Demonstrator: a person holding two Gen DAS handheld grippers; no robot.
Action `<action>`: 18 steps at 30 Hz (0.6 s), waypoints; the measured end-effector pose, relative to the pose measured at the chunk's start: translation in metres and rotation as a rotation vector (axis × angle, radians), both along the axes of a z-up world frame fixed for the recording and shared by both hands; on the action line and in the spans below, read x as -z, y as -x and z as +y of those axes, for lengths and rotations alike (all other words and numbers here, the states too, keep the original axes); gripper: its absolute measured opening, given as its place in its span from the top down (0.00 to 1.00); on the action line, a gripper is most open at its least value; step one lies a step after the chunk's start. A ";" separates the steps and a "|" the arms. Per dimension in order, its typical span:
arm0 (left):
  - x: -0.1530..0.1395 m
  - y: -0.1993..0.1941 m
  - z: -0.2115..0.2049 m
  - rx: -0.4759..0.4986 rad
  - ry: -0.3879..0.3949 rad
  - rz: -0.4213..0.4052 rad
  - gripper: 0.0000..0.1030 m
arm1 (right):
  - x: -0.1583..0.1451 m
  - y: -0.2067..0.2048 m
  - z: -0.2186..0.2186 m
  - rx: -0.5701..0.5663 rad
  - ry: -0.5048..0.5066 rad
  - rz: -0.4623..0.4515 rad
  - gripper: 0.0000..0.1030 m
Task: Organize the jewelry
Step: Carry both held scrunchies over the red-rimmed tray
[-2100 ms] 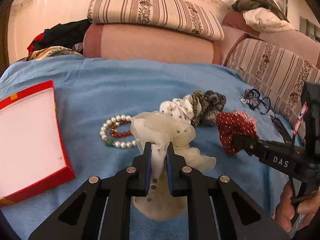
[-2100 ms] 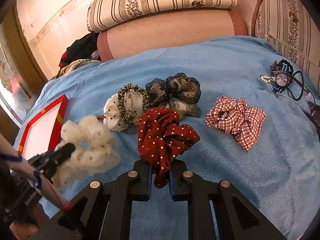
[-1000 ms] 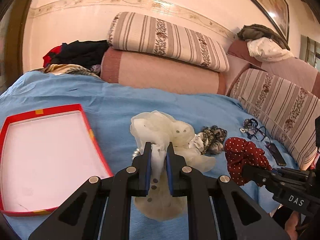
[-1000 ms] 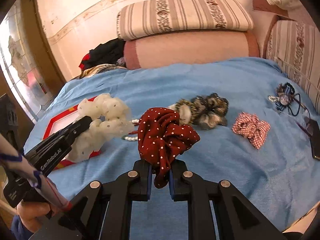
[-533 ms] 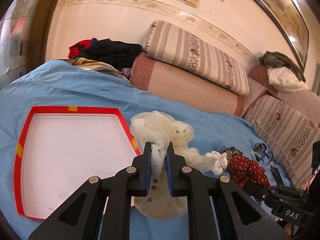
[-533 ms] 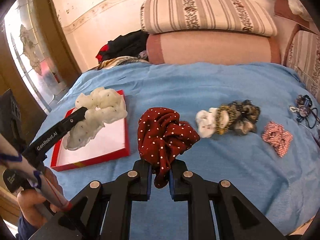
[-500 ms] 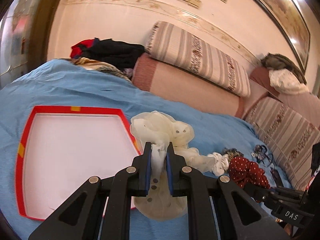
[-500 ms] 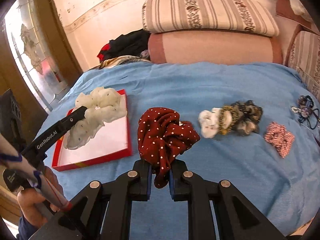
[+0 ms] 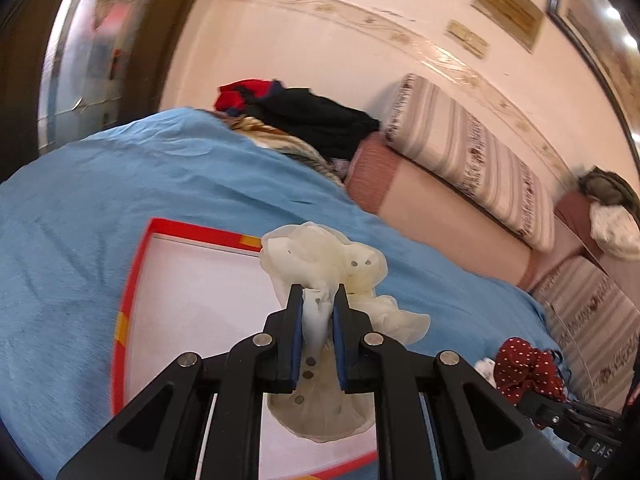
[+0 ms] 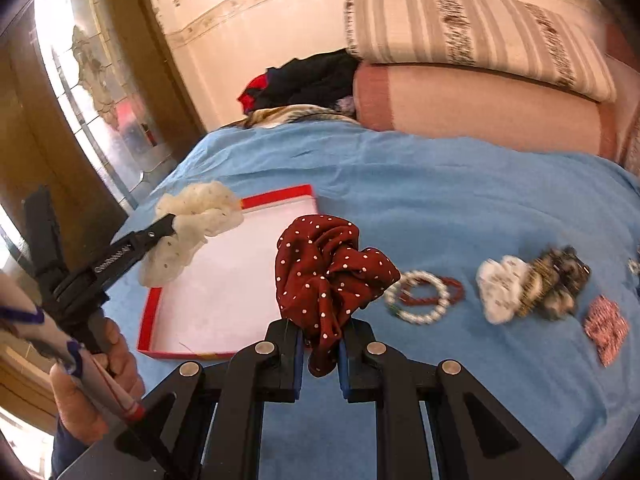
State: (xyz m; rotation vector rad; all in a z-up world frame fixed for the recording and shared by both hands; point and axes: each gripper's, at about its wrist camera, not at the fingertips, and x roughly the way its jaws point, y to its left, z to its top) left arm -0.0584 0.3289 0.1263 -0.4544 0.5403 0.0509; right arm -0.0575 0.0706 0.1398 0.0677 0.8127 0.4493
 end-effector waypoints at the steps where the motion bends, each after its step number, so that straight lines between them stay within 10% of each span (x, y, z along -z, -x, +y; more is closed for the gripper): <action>1: 0.001 -0.002 0.006 -0.017 0.004 0.008 0.88 | -0.001 -0.002 0.007 -0.012 0.003 -0.002 0.86; 18: 0.035 -0.066 0.059 -0.131 0.028 0.184 0.88 | 0.026 -0.109 0.139 -0.163 0.070 0.107 0.84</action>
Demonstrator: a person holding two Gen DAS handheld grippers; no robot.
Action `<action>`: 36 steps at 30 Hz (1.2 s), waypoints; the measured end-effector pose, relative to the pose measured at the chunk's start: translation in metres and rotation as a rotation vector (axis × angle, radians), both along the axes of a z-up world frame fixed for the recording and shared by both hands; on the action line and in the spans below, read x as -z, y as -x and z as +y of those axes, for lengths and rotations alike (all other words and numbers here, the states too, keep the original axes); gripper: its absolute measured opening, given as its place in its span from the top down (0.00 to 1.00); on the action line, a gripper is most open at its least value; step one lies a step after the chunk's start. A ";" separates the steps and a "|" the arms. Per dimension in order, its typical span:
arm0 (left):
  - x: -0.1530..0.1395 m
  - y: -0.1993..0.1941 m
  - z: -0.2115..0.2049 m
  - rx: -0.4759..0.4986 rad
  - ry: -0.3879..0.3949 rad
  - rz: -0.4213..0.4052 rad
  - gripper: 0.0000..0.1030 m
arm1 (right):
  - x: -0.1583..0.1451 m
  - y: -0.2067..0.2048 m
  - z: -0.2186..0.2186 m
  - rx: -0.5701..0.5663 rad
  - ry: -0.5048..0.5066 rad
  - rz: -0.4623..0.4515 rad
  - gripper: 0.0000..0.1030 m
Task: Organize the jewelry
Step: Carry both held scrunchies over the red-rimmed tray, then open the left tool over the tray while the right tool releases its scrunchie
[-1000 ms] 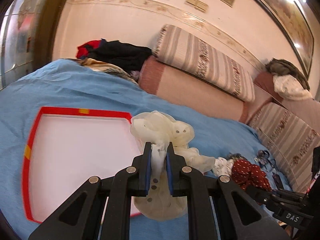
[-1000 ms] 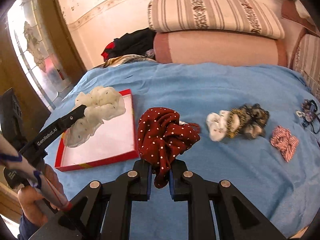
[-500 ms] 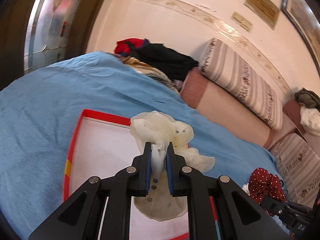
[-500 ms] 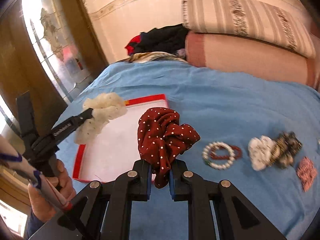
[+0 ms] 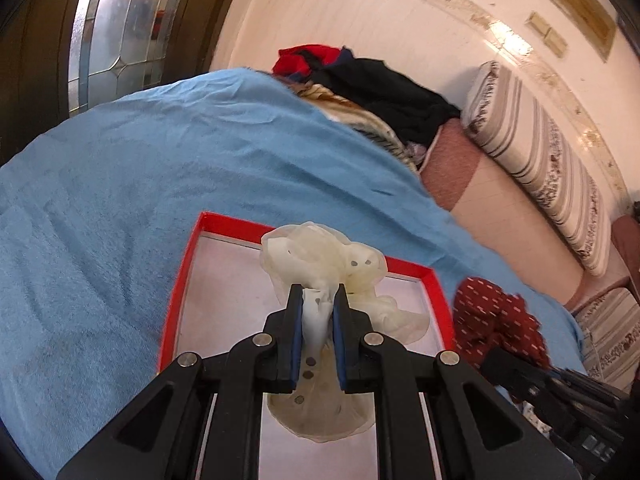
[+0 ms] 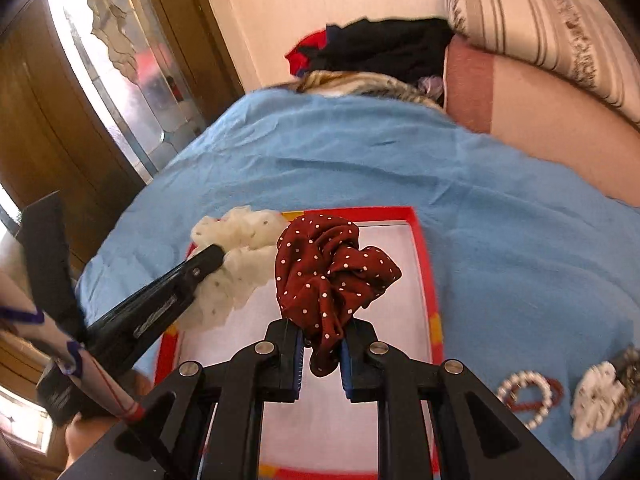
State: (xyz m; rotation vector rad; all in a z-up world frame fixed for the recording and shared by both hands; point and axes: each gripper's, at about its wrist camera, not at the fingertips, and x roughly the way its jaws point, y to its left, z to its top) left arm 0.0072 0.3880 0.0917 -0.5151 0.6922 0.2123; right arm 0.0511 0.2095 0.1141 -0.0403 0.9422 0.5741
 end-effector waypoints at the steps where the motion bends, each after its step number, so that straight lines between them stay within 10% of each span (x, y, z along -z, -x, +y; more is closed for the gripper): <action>1: 0.001 -0.002 0.001 -0.002 0.001 0.006 0.88 | 0.004 -0.006 0.003 0.000 0.000 0.014 0.84; 23: 0.023 -0.020 0.010 -0.082 -0.012 0.136 0.85 | 0.064 -0.075 0.031 0.068 -0.004 0.168 0.81; 28: 0.022 -0.018 0.011 -0.093 -0.009 0.131 0.78 | 0.065 -0.075 0.026 0.084 -0.012 0.173 0.56; 36: 0.014 -0.014 0.010 -0.106 -0.011 0.105 0.66 | 0.056 -0.070 0.019 0.076 -0.029 0.170 0.50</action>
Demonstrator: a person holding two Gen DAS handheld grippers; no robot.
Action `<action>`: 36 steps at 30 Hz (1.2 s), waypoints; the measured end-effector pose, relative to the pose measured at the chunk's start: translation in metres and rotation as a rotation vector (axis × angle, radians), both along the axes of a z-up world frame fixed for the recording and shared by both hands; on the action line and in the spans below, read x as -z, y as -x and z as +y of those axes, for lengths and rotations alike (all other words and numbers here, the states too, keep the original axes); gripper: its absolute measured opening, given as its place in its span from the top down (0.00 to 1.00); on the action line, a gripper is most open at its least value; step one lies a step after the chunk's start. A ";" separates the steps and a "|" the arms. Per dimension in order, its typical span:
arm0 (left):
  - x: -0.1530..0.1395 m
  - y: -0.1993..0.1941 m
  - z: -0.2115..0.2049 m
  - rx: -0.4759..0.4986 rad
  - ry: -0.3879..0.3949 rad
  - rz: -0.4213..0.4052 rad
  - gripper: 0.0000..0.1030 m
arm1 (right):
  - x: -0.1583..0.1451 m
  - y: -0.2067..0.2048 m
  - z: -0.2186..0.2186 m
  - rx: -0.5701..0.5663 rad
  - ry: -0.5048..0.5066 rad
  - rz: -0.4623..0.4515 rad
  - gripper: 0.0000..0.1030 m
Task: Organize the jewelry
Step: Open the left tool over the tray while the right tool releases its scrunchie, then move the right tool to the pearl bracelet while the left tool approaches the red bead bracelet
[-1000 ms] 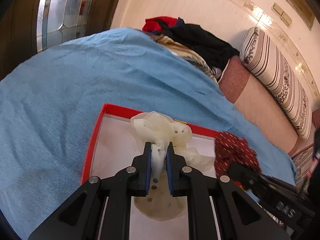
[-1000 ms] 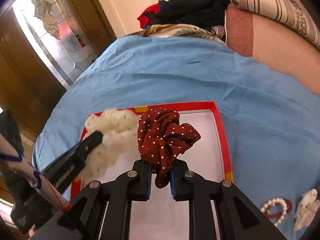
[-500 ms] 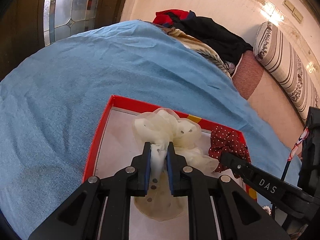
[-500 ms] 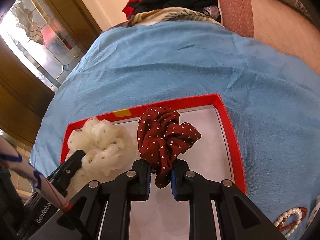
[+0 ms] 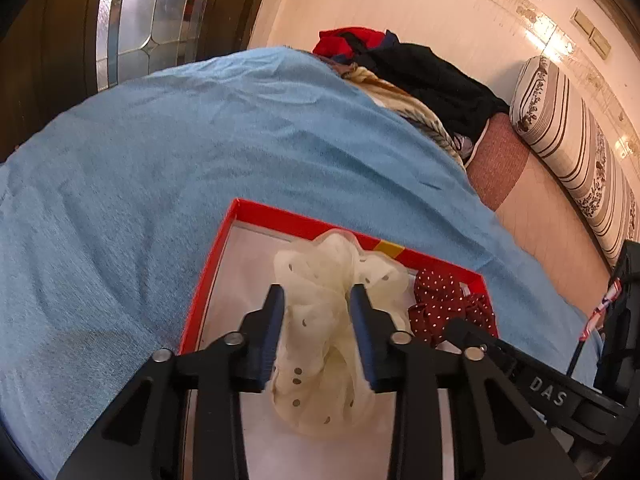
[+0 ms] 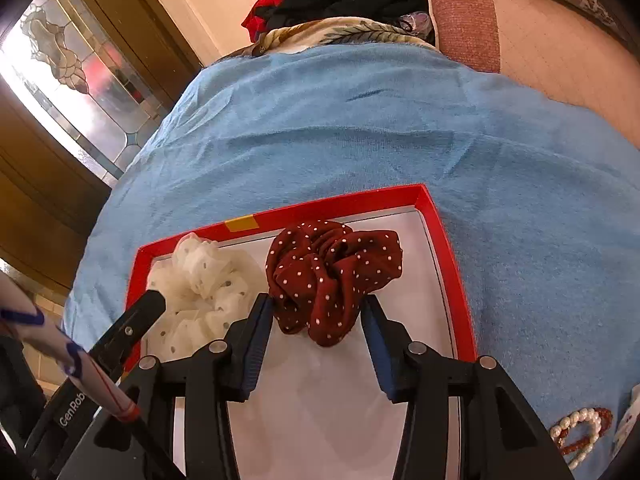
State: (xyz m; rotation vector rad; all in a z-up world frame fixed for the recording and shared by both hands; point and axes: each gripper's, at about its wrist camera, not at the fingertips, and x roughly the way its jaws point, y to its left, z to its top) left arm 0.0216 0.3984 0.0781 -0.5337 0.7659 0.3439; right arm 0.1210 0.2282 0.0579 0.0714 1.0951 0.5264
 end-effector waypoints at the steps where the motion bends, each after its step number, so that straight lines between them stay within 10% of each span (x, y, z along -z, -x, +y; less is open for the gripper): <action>1: -0.002 0.000 -0.001 -0.002 -0.002 -0.006 0.65 | -0.001 0.001 -0.001 0.000 -0.004 0.000 0.47; 21: -0.020 -0.001 -0.034 0.052 -0.050 -0.063 0.63 | -0.031 0.030 -0.065 0.032 -0.111 0.006 0.46; 36: -0.034 -0.009 -0.112 0.209 -0.128 -0.102 0.63 | -0.026 0.101 -0.234 0.182 -0.198 0.000 0.46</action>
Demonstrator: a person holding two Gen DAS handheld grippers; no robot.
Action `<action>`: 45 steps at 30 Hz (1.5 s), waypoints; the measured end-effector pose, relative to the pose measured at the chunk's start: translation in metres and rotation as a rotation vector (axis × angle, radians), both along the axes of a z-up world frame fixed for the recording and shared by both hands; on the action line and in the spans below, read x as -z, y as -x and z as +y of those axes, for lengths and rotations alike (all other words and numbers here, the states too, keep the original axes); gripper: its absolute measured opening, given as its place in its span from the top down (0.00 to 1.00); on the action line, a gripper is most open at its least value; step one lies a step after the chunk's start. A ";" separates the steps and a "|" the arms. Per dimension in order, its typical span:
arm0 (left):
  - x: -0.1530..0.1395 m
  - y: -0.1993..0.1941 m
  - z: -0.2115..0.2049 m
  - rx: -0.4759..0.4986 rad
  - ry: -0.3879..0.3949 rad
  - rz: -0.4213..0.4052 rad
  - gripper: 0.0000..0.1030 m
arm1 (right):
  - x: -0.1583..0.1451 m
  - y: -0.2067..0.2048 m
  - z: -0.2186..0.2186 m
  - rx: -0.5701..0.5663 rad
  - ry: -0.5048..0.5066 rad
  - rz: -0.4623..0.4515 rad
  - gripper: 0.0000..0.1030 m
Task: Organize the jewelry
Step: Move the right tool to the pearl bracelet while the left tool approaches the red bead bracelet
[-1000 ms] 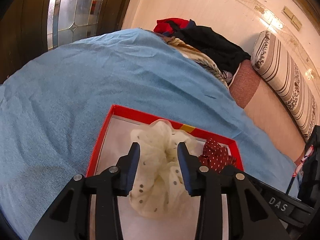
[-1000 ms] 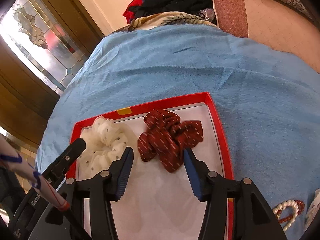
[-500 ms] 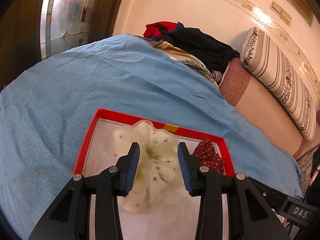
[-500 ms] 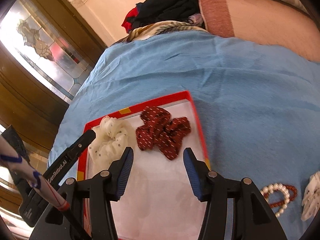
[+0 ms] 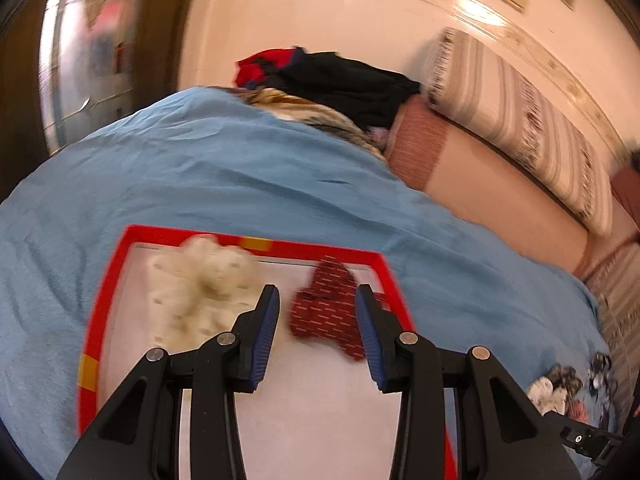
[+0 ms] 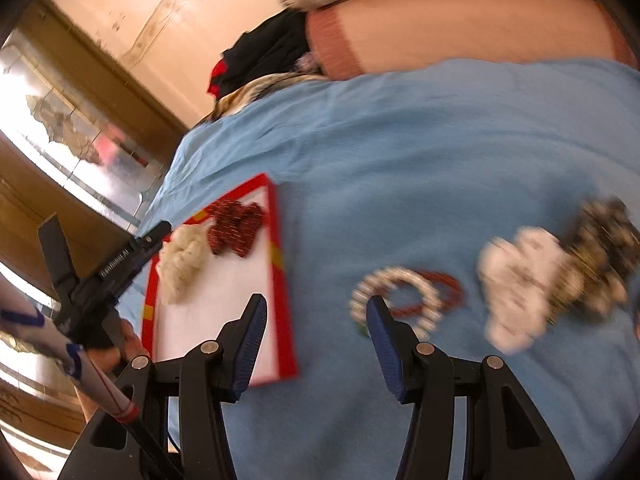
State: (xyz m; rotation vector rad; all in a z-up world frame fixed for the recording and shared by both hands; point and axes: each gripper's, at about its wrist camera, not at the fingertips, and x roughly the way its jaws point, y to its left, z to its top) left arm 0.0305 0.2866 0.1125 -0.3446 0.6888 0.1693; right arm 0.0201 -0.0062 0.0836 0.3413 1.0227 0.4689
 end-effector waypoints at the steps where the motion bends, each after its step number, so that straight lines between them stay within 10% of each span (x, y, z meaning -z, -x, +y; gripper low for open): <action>1: -0.001 0.000 -0.009 0.024 -0.007 -0.004 0.63 | 0.002 0.003 -0.008 0.010 -0.001 0.000 0.46; 17: 0.008 -0.011 -0.088 0.211 -0.103 0.007 0.62 | 0.068 -0.024 -0.036 0.040 0.019 0.086 0.69; 27: 0.013 -0.013 -0.110 0.299 -0.089 0.028 0.62 | 0.060 0.007 -0.028 -0.011 0.249 0.047 0.98; 32: 0.024 -0.015 -0.139 0.414 -0.076 0.071 0.59 | 0.055 0.032 -0.065 0.111 0.397 0.067 0.98; 36: 0.029 -0.018 -0.154 0.435 -0.076 0.085 0.59 | 0.048 0.036 -0.074 0.100 0.255 0.043 0.96; 40: 0.033 -0.018 -0.153 0.414 -0.080 0.092 0.59 | 0.047 0.023 -0.050 0.035 0.232 -0.006 0.66; 45: 0.032 -0.018 -0.147 0.396 -0.066 0.092 0.59 | 0.068 -0.005 -0.039 0.026 0.243 0.008 0.67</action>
